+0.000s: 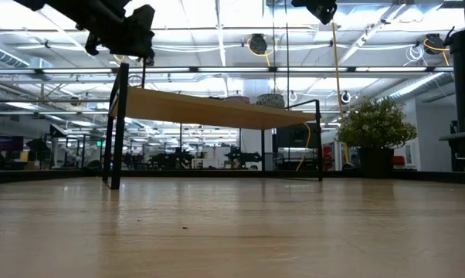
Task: Pick & Place candle stick holders
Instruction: Put the top black candle holder on the shelf, then put the left black candle holder on the shelf
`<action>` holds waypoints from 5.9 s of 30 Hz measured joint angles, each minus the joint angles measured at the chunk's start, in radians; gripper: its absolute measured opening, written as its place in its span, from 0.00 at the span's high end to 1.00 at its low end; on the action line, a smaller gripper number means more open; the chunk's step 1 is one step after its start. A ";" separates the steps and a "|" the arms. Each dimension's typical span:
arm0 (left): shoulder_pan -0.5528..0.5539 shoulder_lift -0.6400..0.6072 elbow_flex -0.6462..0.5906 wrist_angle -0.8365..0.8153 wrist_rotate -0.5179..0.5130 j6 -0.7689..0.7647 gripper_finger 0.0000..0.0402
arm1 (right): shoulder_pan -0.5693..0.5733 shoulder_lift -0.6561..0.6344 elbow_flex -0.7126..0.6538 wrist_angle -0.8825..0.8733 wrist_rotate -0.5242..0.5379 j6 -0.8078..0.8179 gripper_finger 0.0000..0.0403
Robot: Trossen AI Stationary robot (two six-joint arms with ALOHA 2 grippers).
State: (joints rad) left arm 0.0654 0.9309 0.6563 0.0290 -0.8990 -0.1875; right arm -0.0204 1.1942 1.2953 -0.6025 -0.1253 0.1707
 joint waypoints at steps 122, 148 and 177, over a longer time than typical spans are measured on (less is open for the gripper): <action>-0.868 0.310 0.590 -1.356 1.041 -1.493 0.34 | 0.000 -0.004 0.000 0.000 -0.001 -0.071 0.82; -0.944 0.346 0.590 -1.365 1.011 -1.615 0.34 | 0.000 -0.569 -0.606 0.410 0.050 0.080 0.82; -0.943 0.522 0.593 -1.354 1.003 -1.545 0.75 | 0.000 -0.613 -0.649 0.411 0.047 0.094 0.82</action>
State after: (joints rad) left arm -0.8779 1.4525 1.2491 -1.3249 0.1043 -1.7326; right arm -0.0208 0.5816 0.6468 -0.1913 -0.0788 0.2649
